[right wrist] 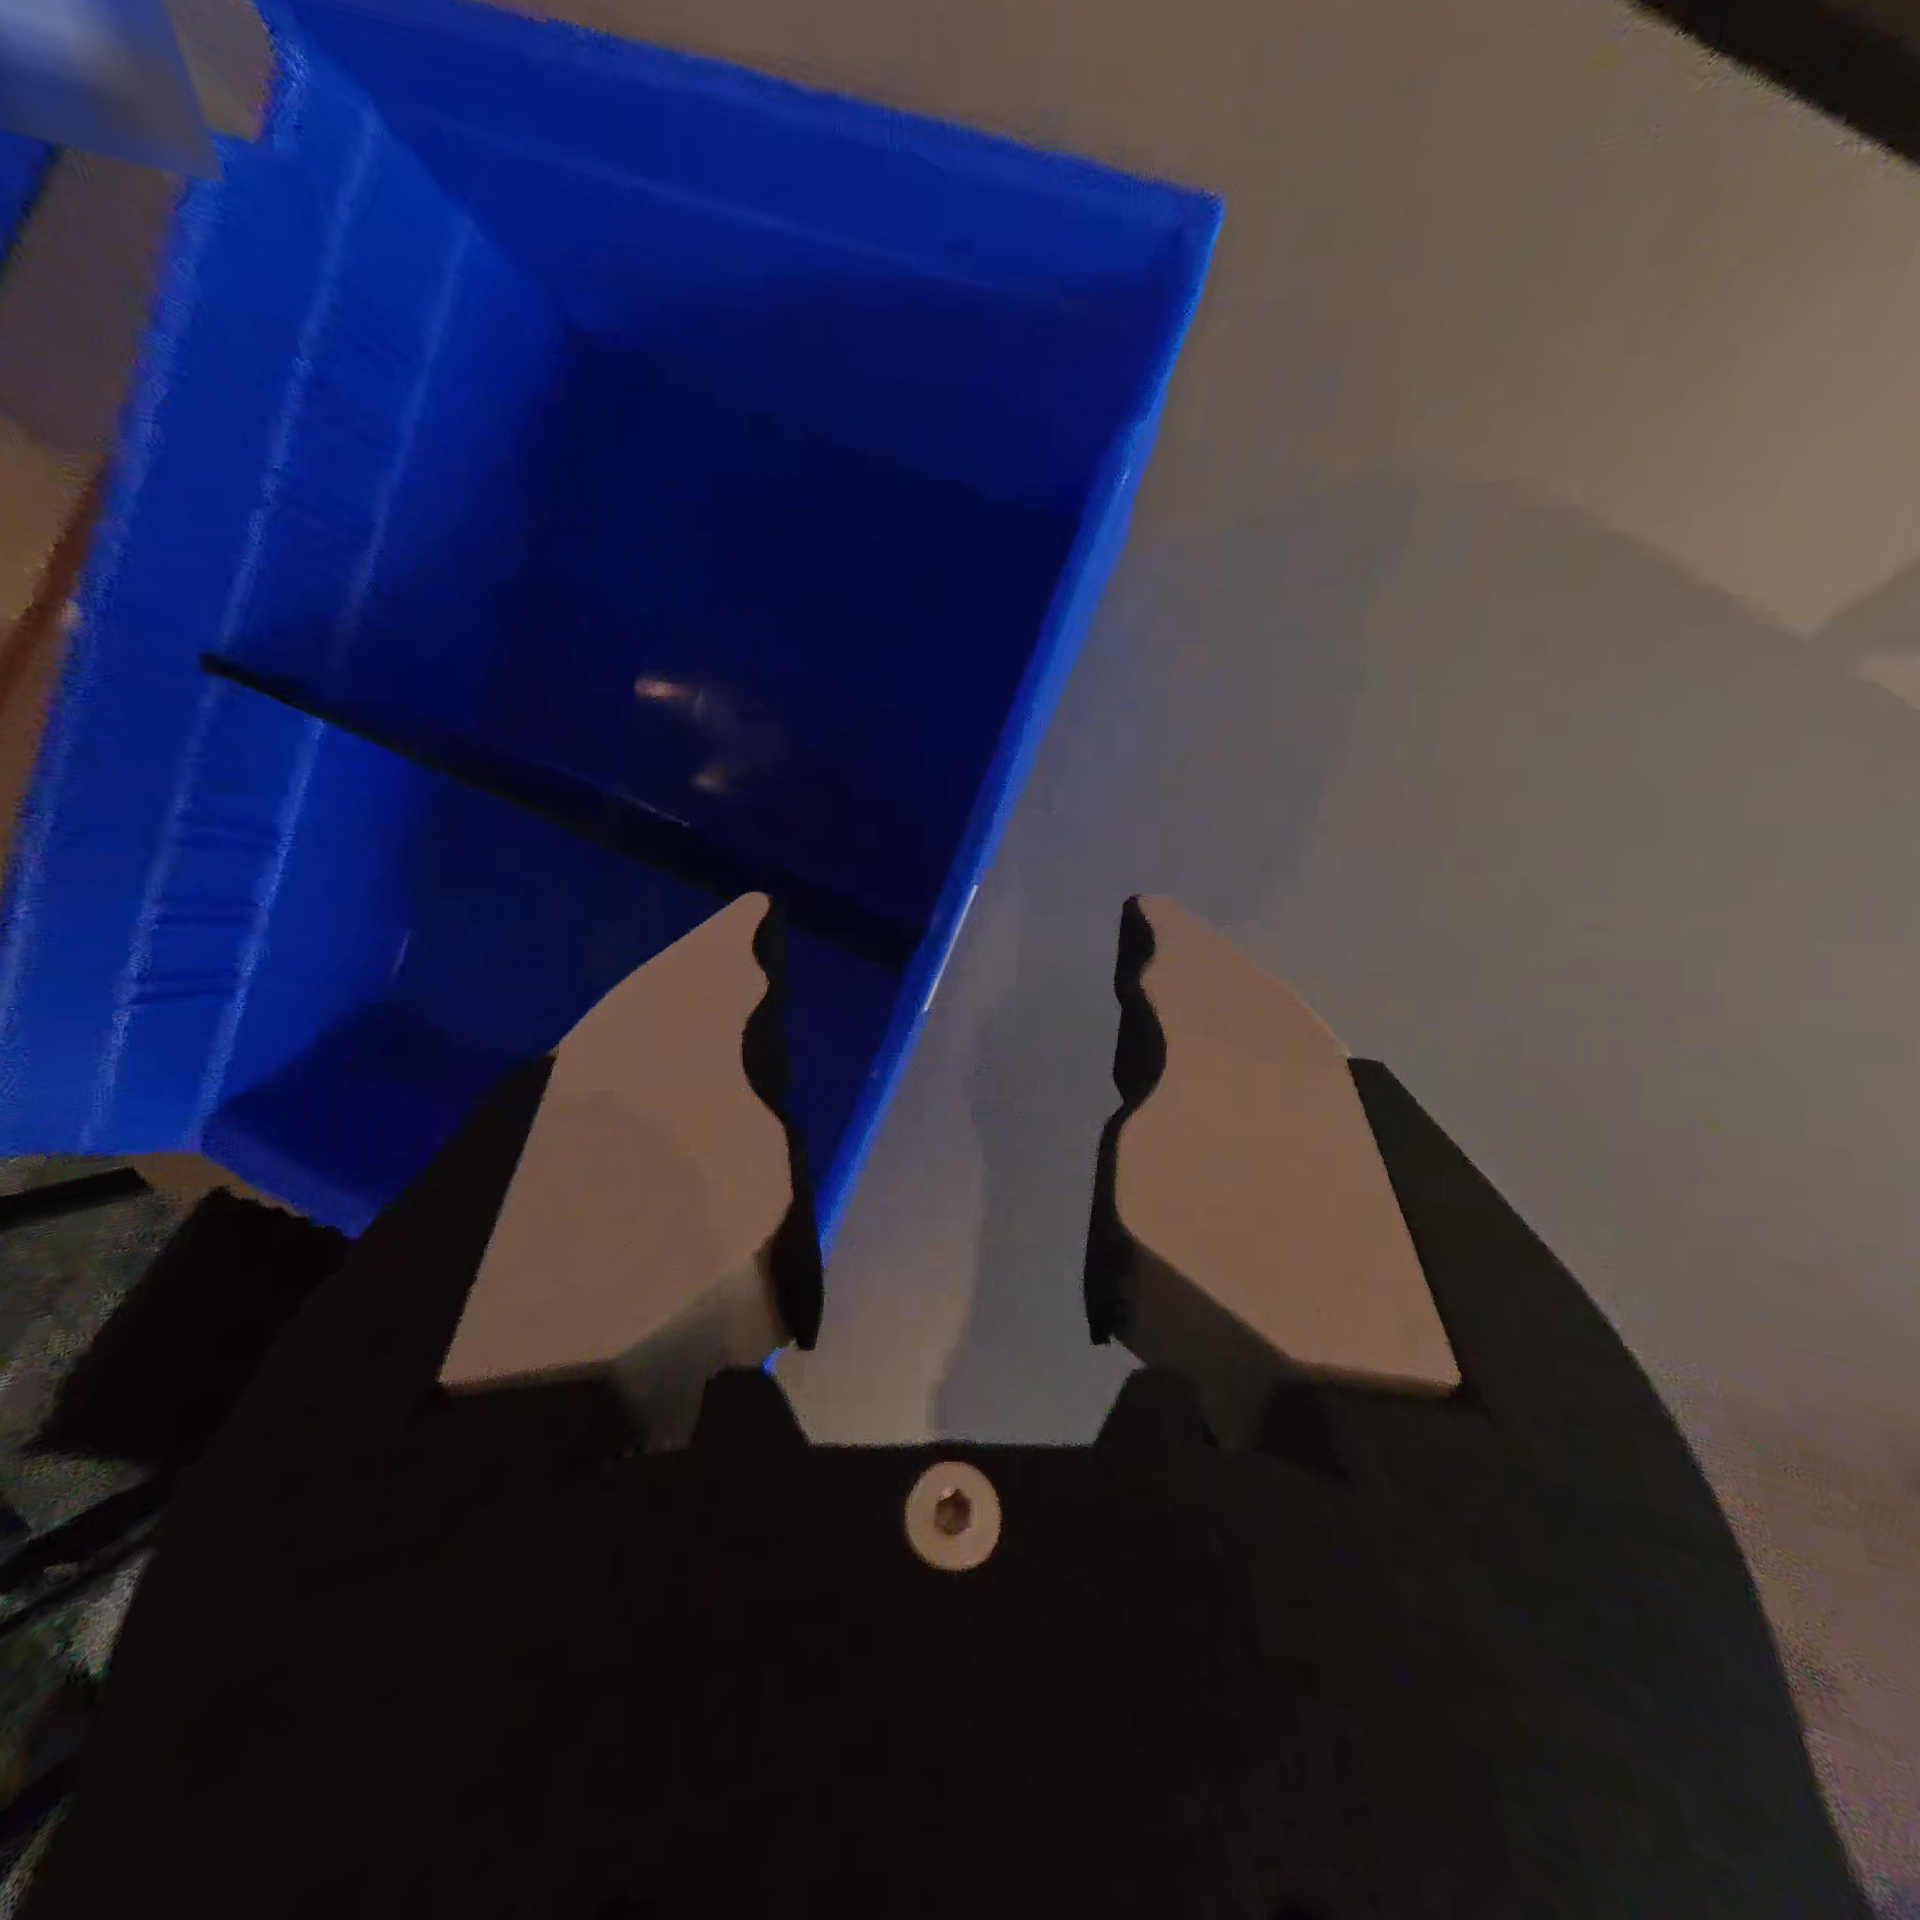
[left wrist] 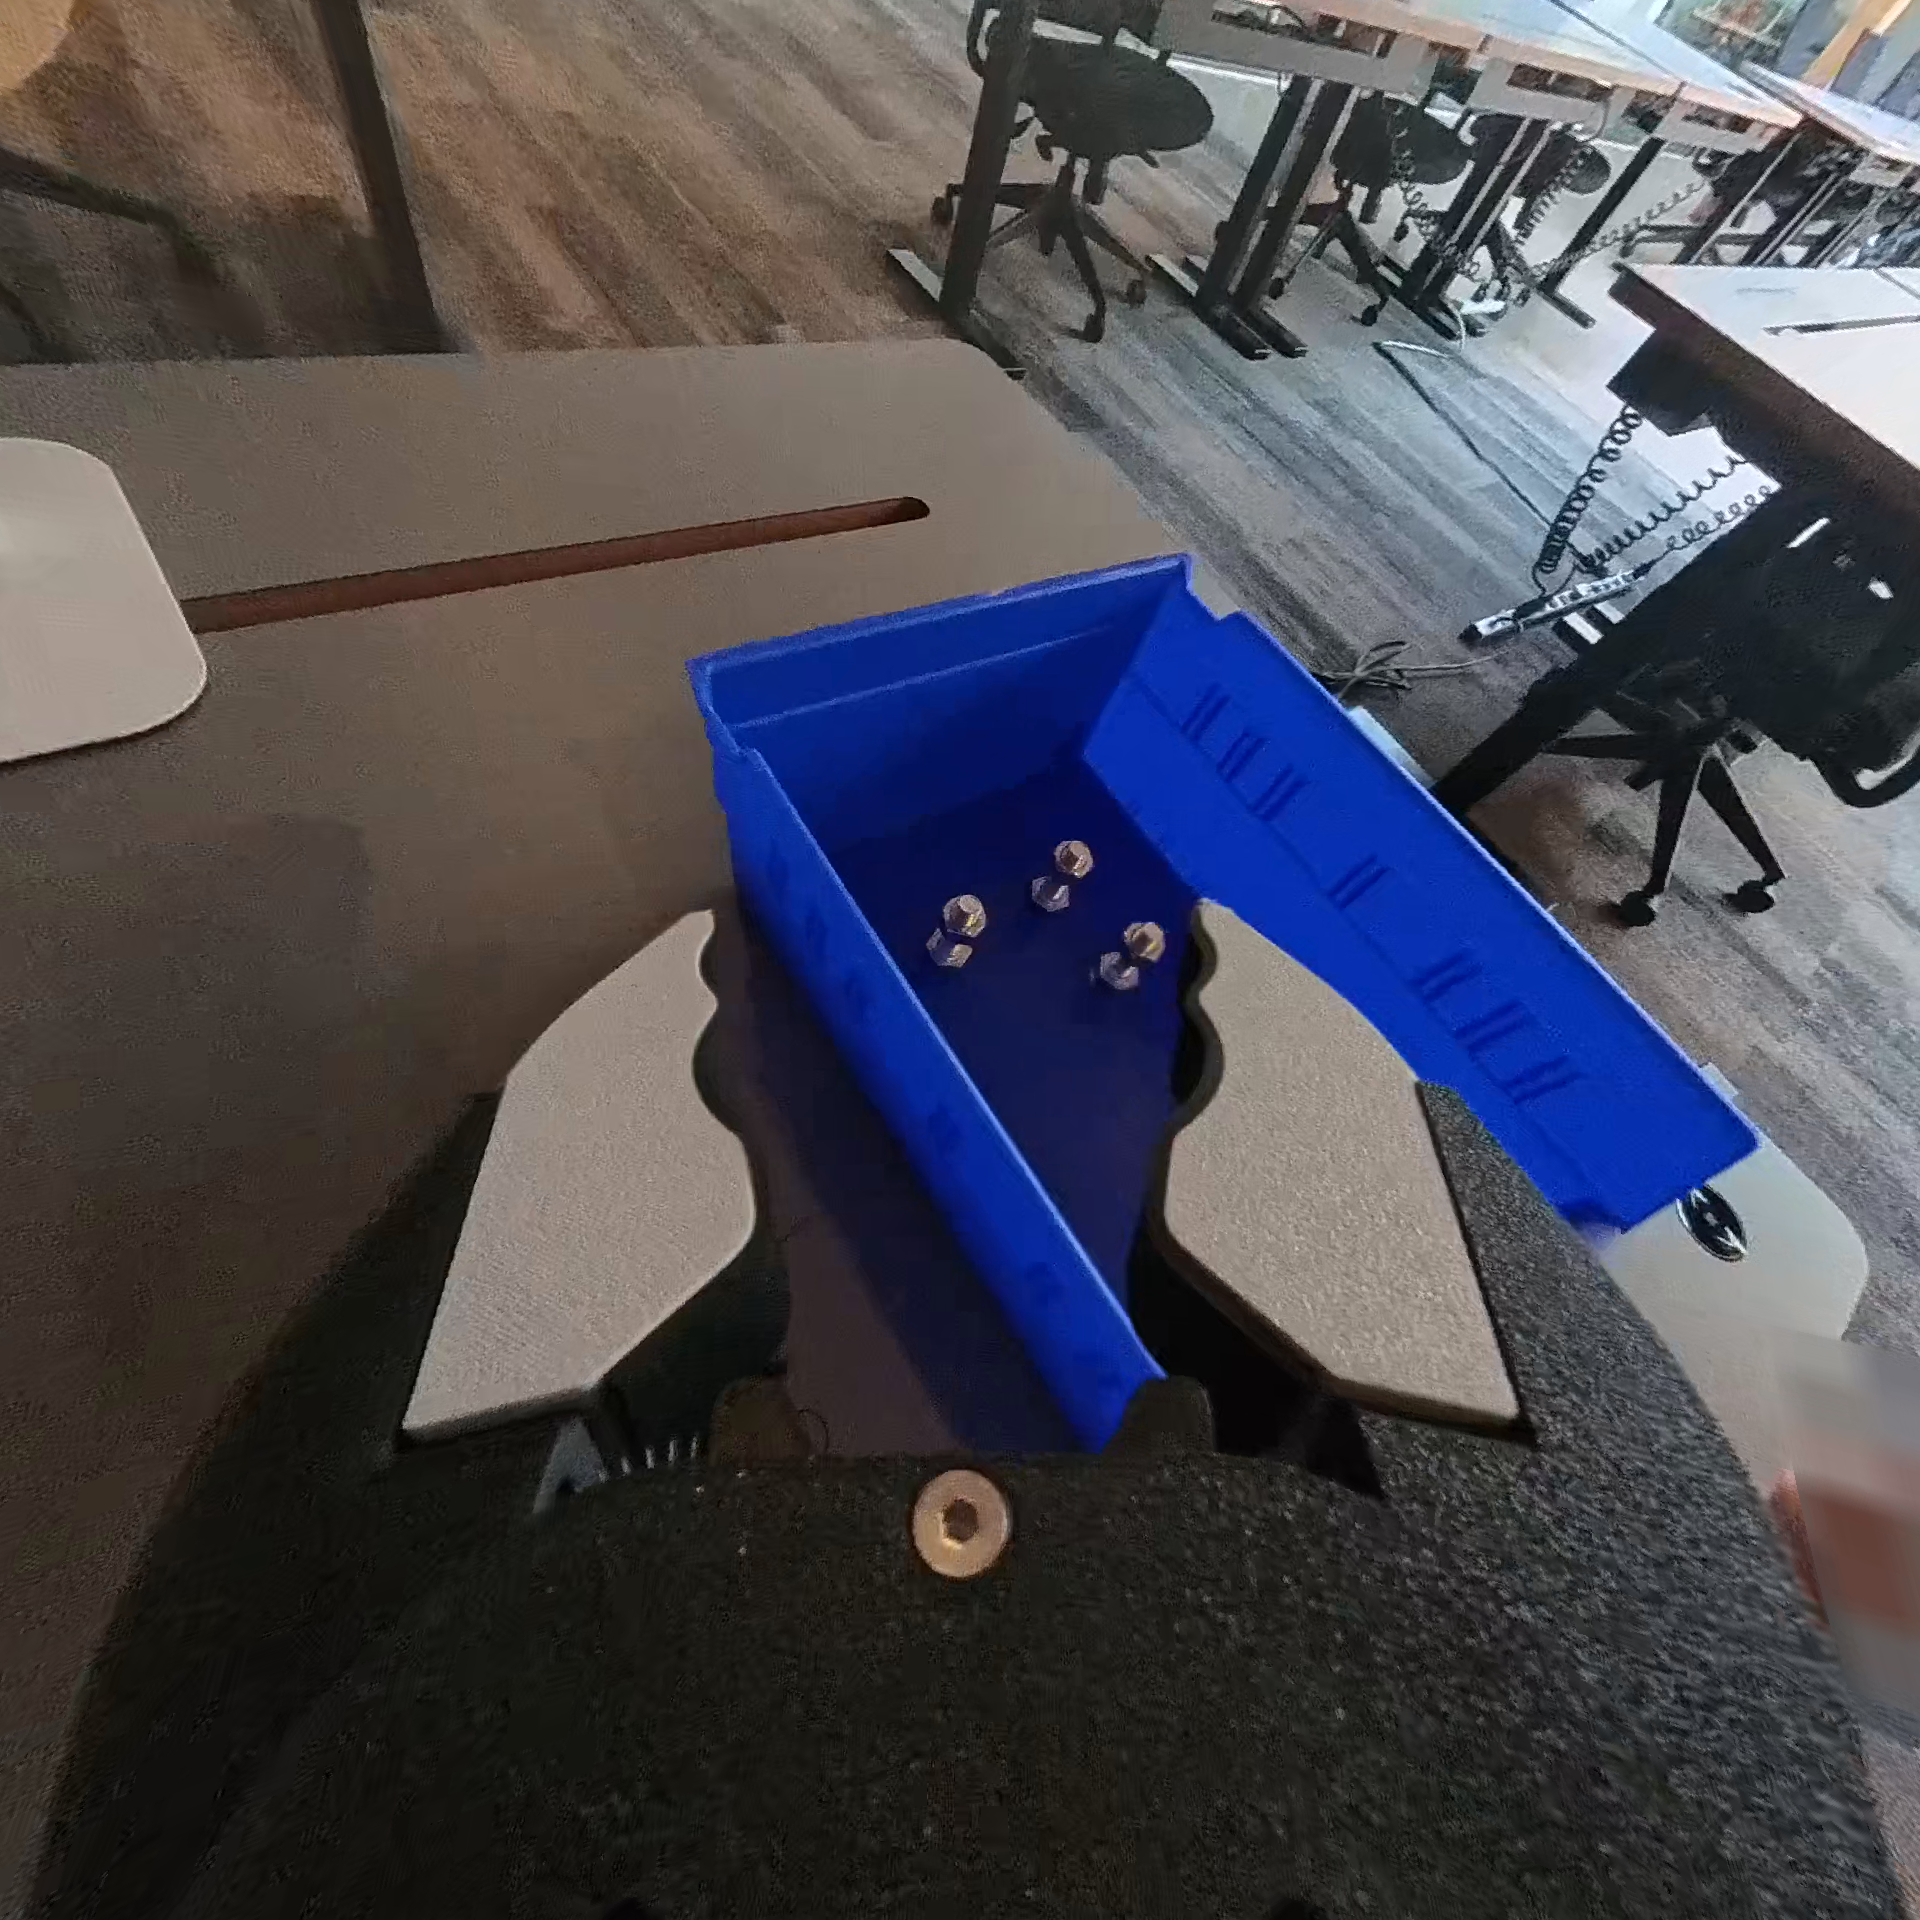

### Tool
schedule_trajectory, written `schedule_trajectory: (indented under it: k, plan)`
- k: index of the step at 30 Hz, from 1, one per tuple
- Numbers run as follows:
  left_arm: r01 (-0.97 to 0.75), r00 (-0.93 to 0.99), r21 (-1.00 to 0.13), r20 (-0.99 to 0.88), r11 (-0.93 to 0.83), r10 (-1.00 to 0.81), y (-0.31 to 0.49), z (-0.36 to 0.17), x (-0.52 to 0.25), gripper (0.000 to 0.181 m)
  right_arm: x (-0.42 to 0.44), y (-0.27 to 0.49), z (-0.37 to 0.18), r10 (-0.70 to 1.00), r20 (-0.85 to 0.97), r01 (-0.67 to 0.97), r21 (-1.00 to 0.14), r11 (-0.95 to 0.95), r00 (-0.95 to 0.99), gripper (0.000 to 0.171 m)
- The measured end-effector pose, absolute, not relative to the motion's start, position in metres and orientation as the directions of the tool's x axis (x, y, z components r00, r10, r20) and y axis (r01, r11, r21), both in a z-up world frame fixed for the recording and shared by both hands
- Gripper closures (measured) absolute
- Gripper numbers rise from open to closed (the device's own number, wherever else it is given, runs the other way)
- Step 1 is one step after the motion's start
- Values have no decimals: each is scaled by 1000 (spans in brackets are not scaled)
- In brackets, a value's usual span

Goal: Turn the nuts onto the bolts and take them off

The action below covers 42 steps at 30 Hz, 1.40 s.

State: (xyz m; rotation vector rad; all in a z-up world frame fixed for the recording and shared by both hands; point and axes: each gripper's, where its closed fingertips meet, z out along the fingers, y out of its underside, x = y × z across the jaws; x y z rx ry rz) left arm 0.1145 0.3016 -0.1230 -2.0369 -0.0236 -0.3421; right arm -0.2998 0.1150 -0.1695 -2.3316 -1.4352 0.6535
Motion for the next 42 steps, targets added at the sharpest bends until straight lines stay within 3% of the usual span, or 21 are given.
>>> schedule_trajectory:
  k: [10, 14, 20, 25, 28, 31, 38, 42]
  plan:
    - [65, 987, -840, 133, -539, -89, 316, -145, 100, 104, -292, 123, -189, 913, -99, 808, -435, -396, 395, 120]
    - [84, 984, -827, 156, -556, -83, 325, -147, 108, 108, -291, 121, -193, 921, -106, 824, -416, -384, 376, 119]
    - [-59, 998, -816, -31, -576, -59, 336, -163, 105, 119, -297, 108, -195, 928, -161, 831, -413, -373, 336, 125]
    - [-103, 994, -797, -67, -595, -82, 340, -168, 110, 121, -303, 103, -200, 911, -236, 820, -400, -409, 339, 127]
    - [-156, 988, -736, -102, -658, -119, 340, -180, 113, 117, -307, 101, -202, 901, -254, 815, -390, -428, 352, 140]
    - [-186, 982, -679, -112, -710, -150, 341, -194, 117, 129, -313, 111, -198, 895, -219, 795, -413, -445, 387, 156]
    - [-306, 951, -541, -206, -784, -229, 340, -212, 114, 127, -318, 120, -216, 885, -146, 815, -345, -465, 442, 162]
    - [-339, 936, -521, -272, -783, -224, 342, -212, 105, 133, -316, 121, -218, 904, -93, 852, -305, -426, 418, 164]
